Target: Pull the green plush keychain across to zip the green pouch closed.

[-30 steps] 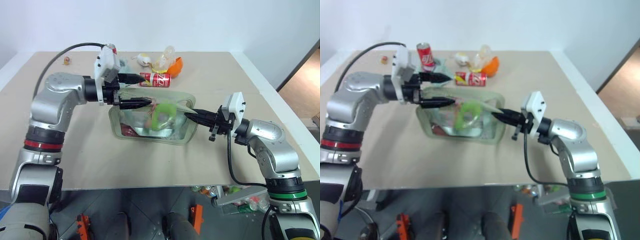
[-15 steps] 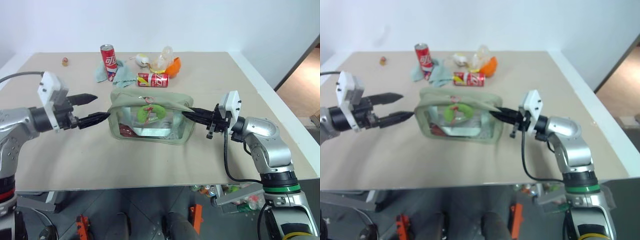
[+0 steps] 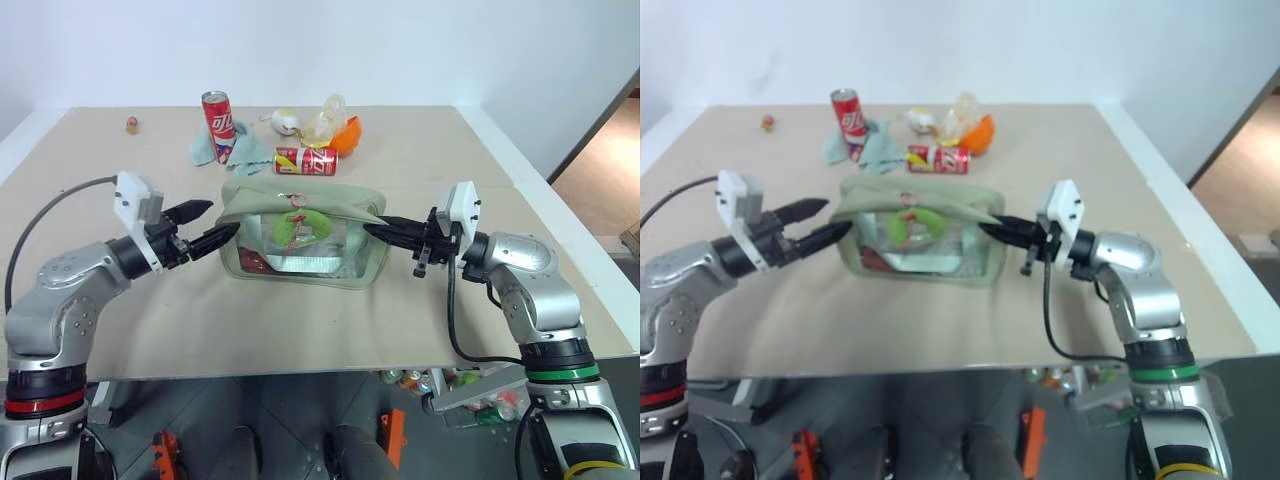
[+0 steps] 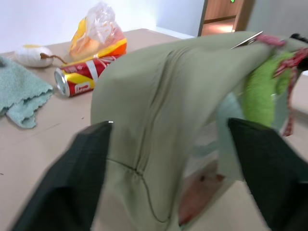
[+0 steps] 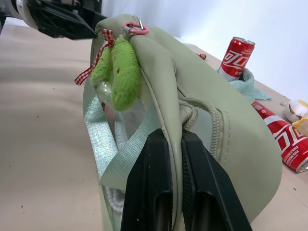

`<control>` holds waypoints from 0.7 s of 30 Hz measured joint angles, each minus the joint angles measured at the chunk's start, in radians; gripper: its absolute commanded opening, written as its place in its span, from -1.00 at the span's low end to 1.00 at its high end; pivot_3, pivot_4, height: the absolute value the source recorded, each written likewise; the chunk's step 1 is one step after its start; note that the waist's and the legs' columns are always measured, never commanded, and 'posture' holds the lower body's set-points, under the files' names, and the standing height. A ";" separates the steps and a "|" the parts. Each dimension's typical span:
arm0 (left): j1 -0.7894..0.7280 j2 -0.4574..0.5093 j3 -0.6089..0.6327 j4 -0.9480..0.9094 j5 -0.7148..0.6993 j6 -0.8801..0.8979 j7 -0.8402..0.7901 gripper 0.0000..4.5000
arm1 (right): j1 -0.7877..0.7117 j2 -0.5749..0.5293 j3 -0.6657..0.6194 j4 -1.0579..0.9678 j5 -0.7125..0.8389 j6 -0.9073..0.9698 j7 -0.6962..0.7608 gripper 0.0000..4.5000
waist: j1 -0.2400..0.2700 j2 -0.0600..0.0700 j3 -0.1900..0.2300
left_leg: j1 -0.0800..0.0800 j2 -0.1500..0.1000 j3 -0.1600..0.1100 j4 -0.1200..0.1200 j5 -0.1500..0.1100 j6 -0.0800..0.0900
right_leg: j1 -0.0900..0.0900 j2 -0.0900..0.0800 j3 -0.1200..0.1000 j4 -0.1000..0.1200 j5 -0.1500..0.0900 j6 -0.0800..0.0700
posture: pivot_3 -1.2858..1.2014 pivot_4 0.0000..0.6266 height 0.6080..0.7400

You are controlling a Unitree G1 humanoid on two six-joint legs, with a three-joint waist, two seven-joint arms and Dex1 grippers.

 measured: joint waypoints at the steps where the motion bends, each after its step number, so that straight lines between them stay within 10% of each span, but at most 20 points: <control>1: -0.001 -0.002 -0.003 0.006 0.000 -0.005 0.000 0.00 | 0.002 -0.002 0.000 -0.005 0.000 0.002 -0.002 -1.00 | 0.000 0.000 0.000 | 0.000 0.000 0.000 0.000 0.000 0.000 | 0.000 0.000 0.000 0.000 0.000 0.000 | 0.03 -0.52 1.00; 6: -0.001 -0.012 -0.019 0.010 -0.001 -0.027 -0.001 -0.75 | 0.021 -0.012 -0.012 -0.049 0.048 0.094 -0.015 -1.00 | 0.001 0.000 0.000 | 0.000 0.000 0.000 0.000 0.000 0.000 | 0.000 0.000 0.000 0.000 0.000 0.000 | 0.03 -0.52 1.00; 8: -0.001 -0.022 -0.022 0.010 -0.002 -0.031 0.002 -1.00 | 0.027 -0.019 -0.017 -0.065 0.064 0.125 -0.017 -0.66 | 0.001 0.000 0.000 | 0.000 0.000 0.000 0.000 0.000 0.000 | 0.000 0.000 0.000 0.000 0.000 0.000 | 0.03 -0.52 1.00; 18: 0.004 -0.039 -0.025 0.000 -0.003 -0.037 0.039 -1.00 | -0.017 -0.046 -0.055 -0.166 0.106 0.216 -0.084 0.88 | 0.002 0.000 0.000 | -0.002 0.000 0.000 0.000 0.000 0.000 | -0.001 -0.001 0.000 0.000 0.000 0.000 | 0.03 -0.52 1.00; 21: 0.006 -0.051 -0.028 -0.023 -0.006 -0.027 0.063 -1.00 | -0.082 -0.011 -0.089 -0.262 0.183 0.304 -0.173 0.99 | 0.002 0.000 0.000 | -0.002 0.000 -0.001 0.000 0.000 0.000 | -0.001 -0.001 0.000 0.000 0.000 0.000 | 0.03 -0.52 1.00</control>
